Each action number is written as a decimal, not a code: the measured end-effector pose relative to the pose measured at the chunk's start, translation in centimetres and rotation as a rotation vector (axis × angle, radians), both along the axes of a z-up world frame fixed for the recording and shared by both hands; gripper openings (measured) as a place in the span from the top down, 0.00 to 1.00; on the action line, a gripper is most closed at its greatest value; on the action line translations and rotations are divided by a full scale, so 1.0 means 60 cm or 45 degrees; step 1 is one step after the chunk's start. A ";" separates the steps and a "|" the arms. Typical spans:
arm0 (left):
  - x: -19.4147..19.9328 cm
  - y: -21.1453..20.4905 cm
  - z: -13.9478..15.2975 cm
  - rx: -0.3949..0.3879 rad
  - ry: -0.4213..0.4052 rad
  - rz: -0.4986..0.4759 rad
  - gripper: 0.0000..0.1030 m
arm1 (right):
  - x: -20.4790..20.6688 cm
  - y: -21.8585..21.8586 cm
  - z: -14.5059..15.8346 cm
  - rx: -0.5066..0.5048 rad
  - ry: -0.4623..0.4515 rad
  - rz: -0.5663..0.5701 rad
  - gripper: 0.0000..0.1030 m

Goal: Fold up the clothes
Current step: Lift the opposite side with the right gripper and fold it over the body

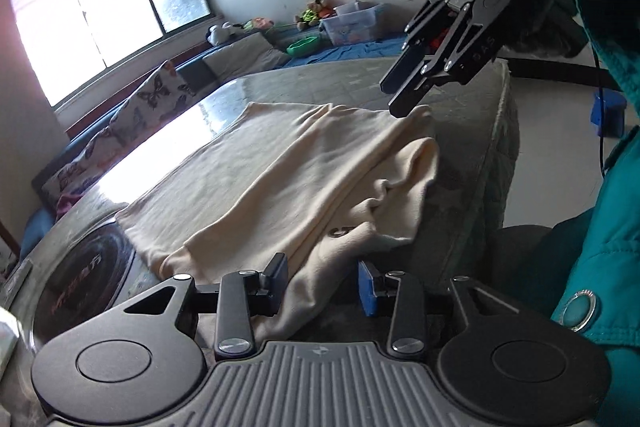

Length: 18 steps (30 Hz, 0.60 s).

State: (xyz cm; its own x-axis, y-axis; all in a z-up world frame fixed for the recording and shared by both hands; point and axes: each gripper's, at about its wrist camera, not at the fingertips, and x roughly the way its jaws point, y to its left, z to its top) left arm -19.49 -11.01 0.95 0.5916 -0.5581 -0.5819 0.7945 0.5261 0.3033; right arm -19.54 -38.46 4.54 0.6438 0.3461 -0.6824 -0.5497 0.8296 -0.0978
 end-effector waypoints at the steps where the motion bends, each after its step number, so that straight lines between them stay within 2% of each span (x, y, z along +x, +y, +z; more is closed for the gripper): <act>1: 0.001 -0.001 0.000 -0.008 0.003 -0.005 0.74 | -0.005 0.000 0.000 -0.014 -0.001 0.009 0.61; 3: 0.008 0.000 0.003 -0.038 0.015 0.002 0.87 | -0.016 0.000 0.000 -0.048 -0.006 0.039 0.55; 11: 0.081 0.014 0.051 -0.243 0.143 0.127 0.90 | -0.046 0.016 -0.010 -0.161 -0.037 0.224 0.39; 15: 0.114 0.012 0.057 -0.278 0.197 0.141 0.90 | -0.037 0.049 -0.034 -0.179 -0.076 0.276 0.40; 18: 0.124 0.012 0.052 -0.266 0.227 0.145 0.90 | -0.015 0.064 -0.048 -0.152 -0.072 0.267 0.52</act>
